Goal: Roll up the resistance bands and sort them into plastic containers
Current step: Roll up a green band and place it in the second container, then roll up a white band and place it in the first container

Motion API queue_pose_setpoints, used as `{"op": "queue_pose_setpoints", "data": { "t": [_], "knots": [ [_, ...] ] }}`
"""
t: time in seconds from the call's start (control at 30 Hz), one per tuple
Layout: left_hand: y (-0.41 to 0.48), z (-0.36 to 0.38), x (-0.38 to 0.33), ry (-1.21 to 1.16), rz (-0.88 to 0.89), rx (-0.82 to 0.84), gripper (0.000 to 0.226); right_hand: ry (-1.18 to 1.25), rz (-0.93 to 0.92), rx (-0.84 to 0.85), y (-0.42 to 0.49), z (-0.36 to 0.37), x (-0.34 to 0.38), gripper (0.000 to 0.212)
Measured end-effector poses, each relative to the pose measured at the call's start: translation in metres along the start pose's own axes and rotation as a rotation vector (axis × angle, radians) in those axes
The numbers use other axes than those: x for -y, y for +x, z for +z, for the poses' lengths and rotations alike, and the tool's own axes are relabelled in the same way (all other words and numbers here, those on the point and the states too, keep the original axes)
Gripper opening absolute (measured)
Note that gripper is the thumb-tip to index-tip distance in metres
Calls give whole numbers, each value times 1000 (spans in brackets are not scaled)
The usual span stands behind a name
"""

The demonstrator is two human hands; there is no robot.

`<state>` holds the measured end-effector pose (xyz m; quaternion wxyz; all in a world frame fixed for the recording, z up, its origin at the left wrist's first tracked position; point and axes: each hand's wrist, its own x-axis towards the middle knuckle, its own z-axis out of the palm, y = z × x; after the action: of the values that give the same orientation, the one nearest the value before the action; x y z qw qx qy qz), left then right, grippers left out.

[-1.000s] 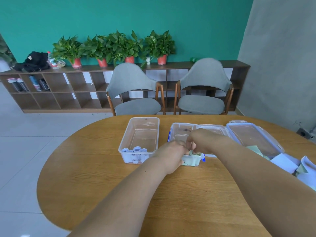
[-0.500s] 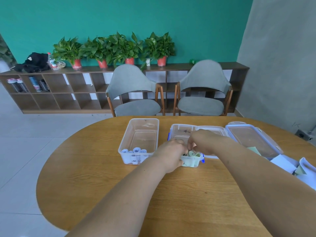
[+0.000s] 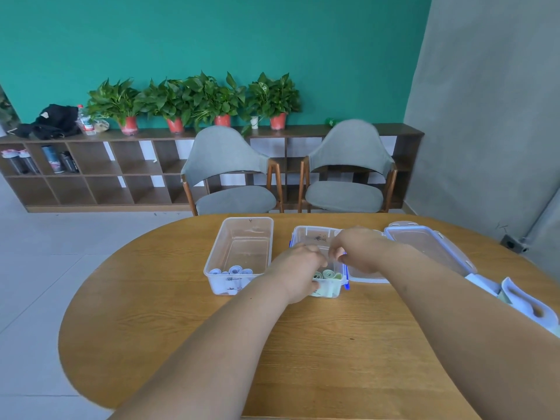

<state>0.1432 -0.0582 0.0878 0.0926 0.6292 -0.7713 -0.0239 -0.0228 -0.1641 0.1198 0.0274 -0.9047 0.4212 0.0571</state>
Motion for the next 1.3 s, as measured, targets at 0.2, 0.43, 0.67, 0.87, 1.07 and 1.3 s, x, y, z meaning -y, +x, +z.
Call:
{"op": "queue_pose_setpoints", "data": {
  "t": [0.2,0.43,0.67,0.87,1.07,1.3],
  "knots": [
    [3,-4,-27,11,37,-17,45,21,30,-40,-38,-12,-16,27],
    [13,3,-68,11,99,-9,52,31,133,-2,-90,-18,-46,28],
    [28,17,-113,18,181,4,50,128,231,16,-128,2,-90,25],
    [42,37,-141,19,258,27,50,155,313,44,-151,21,-129,26],
    [59,59,-161,22,291,86,45,129,404,35,-161,41,-155,29],
    [81,82,-173,45,264,120,33,62,547,54,-145,75,-175,23]
  ]
}}
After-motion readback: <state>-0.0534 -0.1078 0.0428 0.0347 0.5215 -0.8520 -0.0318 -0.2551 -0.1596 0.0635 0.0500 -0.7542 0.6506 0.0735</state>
